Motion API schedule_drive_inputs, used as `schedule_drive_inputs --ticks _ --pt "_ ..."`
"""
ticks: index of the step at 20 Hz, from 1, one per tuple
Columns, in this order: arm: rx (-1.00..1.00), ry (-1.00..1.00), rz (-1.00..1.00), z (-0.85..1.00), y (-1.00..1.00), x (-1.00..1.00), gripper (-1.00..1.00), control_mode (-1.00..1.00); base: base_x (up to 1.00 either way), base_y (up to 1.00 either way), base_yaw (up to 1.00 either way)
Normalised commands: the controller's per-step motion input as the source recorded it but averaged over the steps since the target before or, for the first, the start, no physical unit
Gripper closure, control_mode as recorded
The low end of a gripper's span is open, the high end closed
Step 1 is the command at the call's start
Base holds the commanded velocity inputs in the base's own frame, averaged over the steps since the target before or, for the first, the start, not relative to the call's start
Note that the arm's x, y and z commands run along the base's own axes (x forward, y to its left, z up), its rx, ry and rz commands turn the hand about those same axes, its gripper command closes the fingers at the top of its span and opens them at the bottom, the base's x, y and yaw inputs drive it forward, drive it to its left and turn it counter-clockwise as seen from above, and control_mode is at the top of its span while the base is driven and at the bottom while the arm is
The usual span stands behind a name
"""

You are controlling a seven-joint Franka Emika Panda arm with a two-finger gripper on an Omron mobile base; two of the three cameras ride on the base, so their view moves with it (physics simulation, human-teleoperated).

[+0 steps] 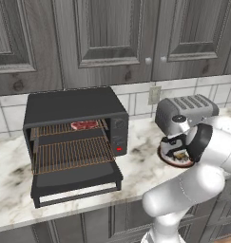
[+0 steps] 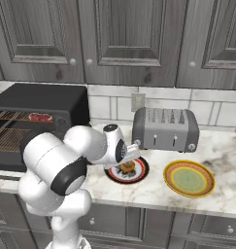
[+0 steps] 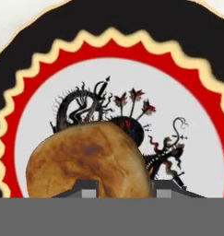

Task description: Open the toaster oven door. Place the bread on the bottom rack in the toaster oven and place the steak on the top rack.

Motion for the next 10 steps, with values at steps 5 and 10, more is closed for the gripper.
schedule_drive_inputs --ticks 5,10 --pt "0.03 0.01 0.00 0.59 0.17 -0.36 1.00 -1.00 0.00 0.00 0.00" --pt "0.03 0.00 0.11 0.36 0.87 -0.49 1.00 -1.00 0.00 0.00 0.00"
